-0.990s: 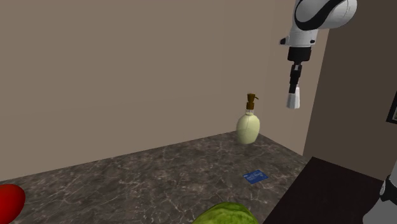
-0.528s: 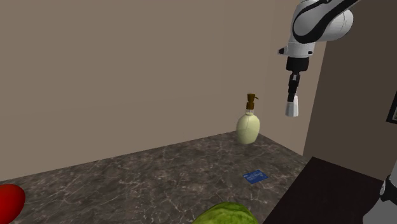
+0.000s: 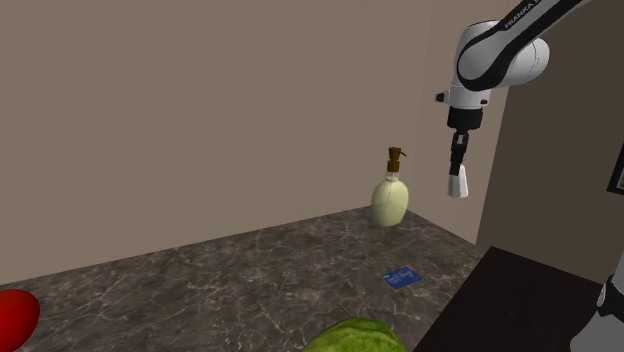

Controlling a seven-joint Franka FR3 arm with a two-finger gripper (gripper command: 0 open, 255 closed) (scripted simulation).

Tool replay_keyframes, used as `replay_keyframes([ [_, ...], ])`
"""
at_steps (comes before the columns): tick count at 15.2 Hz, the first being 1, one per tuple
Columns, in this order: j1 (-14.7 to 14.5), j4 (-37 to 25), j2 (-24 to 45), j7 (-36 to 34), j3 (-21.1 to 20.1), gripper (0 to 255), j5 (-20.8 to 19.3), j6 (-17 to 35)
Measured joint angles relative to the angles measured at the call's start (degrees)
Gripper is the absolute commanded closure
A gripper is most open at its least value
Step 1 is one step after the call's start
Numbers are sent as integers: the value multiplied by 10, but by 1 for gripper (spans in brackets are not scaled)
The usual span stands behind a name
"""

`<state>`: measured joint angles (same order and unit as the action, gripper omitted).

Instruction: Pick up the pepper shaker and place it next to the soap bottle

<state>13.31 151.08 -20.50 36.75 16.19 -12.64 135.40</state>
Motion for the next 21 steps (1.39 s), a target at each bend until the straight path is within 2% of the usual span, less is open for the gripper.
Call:
replay_keyframes([
  [21,-7,53,159,5,19,255,14,210],
])
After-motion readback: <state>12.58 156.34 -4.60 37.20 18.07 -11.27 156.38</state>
